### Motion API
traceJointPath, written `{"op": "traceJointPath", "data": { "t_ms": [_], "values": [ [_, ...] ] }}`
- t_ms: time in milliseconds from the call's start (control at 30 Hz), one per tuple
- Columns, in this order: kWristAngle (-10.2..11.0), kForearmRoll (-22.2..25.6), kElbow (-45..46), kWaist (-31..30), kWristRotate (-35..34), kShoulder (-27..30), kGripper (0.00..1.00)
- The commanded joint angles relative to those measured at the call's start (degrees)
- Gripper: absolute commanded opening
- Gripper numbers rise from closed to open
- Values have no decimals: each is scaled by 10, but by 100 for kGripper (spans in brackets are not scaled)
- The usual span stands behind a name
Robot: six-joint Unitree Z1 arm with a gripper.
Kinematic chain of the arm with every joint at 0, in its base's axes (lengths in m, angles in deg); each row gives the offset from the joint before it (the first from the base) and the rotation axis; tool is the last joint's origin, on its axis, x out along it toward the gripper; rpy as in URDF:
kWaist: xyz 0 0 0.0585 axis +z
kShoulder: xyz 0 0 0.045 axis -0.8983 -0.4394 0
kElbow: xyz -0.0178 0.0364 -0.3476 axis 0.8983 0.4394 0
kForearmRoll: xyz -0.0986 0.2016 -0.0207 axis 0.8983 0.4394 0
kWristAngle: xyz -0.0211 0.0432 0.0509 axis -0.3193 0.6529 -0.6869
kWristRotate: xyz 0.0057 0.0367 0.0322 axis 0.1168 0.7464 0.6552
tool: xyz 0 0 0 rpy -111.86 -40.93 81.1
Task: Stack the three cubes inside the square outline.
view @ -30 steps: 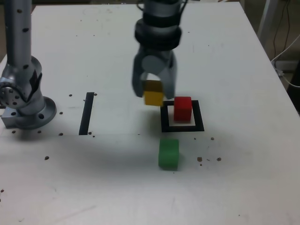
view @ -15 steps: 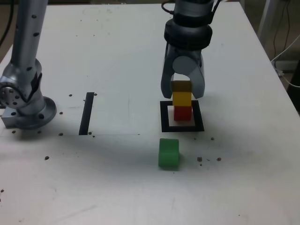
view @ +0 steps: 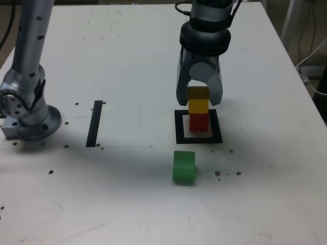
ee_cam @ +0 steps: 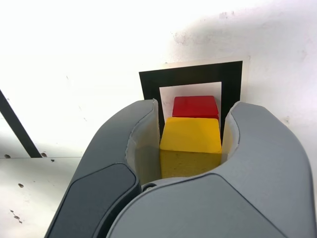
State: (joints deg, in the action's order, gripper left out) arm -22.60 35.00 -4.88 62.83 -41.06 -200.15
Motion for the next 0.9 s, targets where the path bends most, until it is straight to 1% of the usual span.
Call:
{"op": "traceJointPath", "data": {
  "t_ms": [0, 200, 333, 533, 633, 800, 867],
  "values": [
    [-3, -8, 7, 1, -1, -3, 14],
    [-4, -19, 12, 1, 0, -4, 14],
    [-3, -24, 13, 1, 1, -6, 18],
    [-3, -30, 15, 1, 1, -8, 34],
    [-2, -30, 17, 1, 1, -7, 44],
    [-3, -33, 23, 1, 1, -3, 63],
    [-4, -35, 26, 1, 1, -1, 73]
  ]
}}
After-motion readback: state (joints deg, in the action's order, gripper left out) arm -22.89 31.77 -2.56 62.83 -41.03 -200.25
